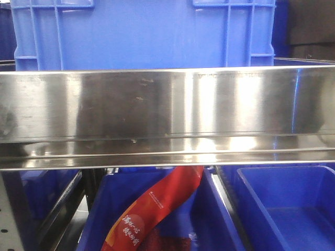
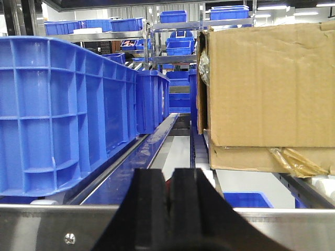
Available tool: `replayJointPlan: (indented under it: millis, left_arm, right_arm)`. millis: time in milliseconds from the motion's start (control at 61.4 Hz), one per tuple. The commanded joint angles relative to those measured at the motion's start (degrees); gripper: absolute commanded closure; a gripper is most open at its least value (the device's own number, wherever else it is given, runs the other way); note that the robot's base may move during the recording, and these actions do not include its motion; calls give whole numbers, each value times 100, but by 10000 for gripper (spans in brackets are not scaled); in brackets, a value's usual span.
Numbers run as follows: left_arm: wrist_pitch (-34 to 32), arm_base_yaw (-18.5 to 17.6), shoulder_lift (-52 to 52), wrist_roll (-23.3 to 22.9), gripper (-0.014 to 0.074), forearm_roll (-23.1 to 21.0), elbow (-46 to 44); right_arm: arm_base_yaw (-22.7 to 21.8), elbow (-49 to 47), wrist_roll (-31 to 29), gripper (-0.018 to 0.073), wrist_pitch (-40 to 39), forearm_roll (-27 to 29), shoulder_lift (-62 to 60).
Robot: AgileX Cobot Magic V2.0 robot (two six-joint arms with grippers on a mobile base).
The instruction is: Grab block from conveyor and place in blue bin
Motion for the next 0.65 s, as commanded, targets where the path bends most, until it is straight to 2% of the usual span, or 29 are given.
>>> replayJointPlan:
  millis: [0, 636]
  left_arm:
    - [-153, -44, -33, 12, 707, -38, -12]
    - [-148, -31, -33, 12, 707, -38, -12]
  right_arm:
    - [-37, -4, -6, 721, -146, -33, -14]
    - [-37, -4, -6, 721, -146, -33, -14]
